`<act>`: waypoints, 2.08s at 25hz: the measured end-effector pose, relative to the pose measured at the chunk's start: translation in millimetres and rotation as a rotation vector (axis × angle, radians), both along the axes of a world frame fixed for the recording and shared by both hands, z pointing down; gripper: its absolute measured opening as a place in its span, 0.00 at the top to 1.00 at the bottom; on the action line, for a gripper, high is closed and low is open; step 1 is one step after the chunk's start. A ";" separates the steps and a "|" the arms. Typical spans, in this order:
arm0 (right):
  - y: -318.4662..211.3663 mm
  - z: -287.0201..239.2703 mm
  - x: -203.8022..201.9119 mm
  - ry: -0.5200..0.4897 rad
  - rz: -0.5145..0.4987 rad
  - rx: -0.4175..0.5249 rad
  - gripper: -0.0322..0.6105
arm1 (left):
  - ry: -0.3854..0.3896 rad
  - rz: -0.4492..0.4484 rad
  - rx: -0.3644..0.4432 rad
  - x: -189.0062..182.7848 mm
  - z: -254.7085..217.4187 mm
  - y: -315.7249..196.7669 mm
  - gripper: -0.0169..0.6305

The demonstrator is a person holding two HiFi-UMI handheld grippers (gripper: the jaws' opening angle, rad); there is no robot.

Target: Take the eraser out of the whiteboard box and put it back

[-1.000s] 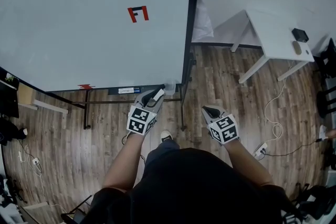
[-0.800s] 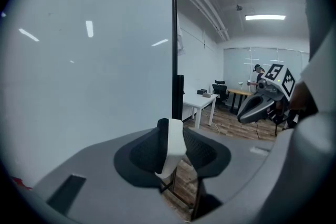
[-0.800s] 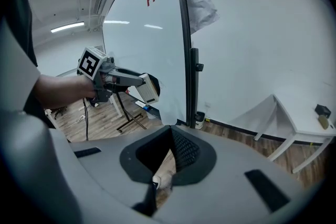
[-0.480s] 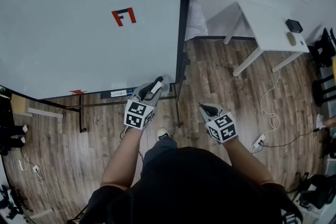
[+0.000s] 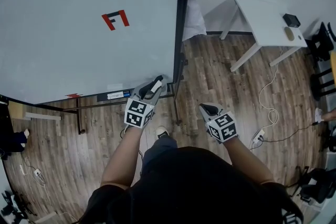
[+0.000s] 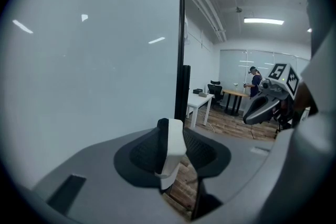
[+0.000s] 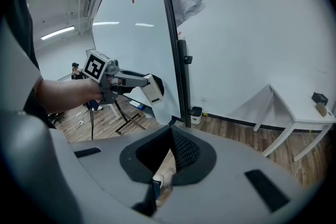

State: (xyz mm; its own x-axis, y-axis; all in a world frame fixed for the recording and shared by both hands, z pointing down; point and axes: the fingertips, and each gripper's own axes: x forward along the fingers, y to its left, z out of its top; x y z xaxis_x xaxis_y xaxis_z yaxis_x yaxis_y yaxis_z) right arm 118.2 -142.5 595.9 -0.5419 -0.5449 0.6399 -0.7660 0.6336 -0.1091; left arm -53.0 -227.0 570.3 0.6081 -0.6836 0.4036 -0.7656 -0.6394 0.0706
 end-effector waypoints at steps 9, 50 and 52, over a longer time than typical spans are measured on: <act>-6.0 7.6 -1.8 0.001 0.012 -0.021 0.96 | -0.010 0.014 -0.034 0.1 18.1 -6.1 0.75; -17.0 31.1 -8.9 0.018 0.016 -0.080 0.96 | -0.061 0.057 -0.155 9.2 101.5 -22.0 0.74; -16.9 31.8 -8.7 0.020 0.013 -0.080 0.96 | -0.071 0.059 -0.155 9.7 104.2 -22.6 0.74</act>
State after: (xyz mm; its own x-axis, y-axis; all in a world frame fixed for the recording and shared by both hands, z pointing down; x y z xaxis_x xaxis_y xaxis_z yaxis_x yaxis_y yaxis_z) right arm 109.5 -159.4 627.7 -0.5218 -0.4983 0.6924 -0.7766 0.6133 -0.1439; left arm -43.4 -249.6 674.5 0.6119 -0.5738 0.5444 -0.7334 -0.6693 0.1190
